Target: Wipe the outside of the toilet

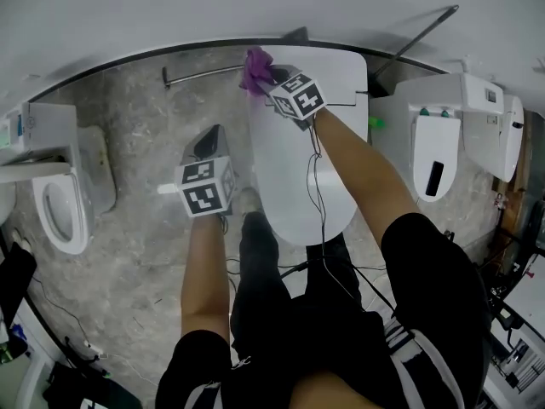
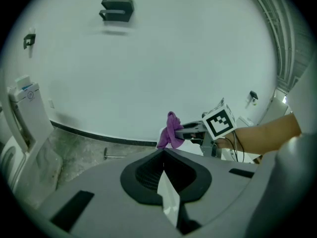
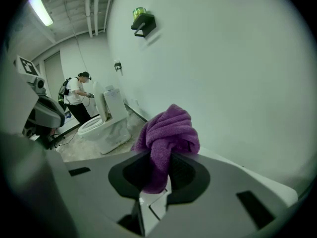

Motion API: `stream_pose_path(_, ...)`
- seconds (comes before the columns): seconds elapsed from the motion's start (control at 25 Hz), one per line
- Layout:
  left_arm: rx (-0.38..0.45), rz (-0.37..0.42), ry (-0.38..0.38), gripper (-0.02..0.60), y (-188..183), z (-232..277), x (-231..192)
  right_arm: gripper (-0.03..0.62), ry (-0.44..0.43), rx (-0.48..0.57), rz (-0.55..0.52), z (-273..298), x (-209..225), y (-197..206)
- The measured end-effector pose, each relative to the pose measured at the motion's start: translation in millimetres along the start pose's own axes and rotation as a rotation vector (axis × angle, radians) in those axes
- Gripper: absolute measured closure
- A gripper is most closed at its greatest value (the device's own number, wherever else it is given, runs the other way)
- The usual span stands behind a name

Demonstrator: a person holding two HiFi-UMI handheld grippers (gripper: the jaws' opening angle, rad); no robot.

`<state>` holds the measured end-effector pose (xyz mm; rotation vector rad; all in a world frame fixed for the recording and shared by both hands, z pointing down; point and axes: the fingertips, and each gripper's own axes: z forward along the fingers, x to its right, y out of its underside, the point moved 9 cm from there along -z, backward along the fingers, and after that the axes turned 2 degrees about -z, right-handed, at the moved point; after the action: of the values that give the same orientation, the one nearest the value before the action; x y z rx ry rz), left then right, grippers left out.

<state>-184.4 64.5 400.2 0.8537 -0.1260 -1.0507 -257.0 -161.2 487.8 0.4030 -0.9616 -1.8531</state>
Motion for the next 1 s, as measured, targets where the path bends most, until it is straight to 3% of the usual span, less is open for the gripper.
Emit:
stream_pose_path(0.24,-0.035,-0.023,-0.019,0.574,18.1,14.5,-19.1,0.516,0.031,-0.096,0.078,51.9,24.5,17.8)
stream_pose_path(0.48,-0.054,-0.022,-0.015,0.574,25.5,24.3,-20.2,0.514,0.097,-0.145,0.146,67.4,37.7,27.5)
stream_pose_path(1.0,-0.093,0.018,-0.023,0.574,33.9,41.0,12.5,0.526,0.146,-0.311,0.116,43.7,75.1,43.8)
